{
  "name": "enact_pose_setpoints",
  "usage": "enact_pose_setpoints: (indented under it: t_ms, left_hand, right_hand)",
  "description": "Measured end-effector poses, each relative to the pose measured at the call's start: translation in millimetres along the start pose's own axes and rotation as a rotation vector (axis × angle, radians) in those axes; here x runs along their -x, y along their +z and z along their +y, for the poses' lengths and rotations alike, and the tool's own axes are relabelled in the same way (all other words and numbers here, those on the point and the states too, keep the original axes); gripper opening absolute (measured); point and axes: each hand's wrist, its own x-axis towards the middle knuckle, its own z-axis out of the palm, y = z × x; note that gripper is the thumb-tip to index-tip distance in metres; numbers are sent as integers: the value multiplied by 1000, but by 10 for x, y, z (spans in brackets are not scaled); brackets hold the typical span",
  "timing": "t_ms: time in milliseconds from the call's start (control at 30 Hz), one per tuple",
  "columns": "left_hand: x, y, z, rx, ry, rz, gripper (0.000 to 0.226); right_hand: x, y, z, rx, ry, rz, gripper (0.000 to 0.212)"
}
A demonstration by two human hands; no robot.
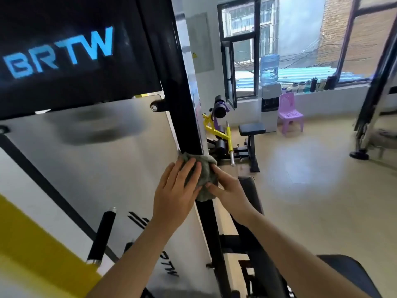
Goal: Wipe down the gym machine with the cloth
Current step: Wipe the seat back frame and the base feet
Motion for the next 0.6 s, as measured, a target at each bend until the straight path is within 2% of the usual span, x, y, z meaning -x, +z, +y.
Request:
enact_pose_setpoints:
  t_ms: [200,400,500,600]
  left_hand:
    - [526,236,285,77,-54,-39,49]
    - [861,395,499,193,-150,-60,53]
    - [824,377,502,298,-220,-22,41]
    - [664,288,393,351,-218,-4,30]
  right_hand:
    - [233,19,314,-7,120,10,55]
    - [311,5,454,20,243,-23,43]
    - [250,-56,367,2,275,-39,41]
    - [136,-116,200,-37,234,-48,44]
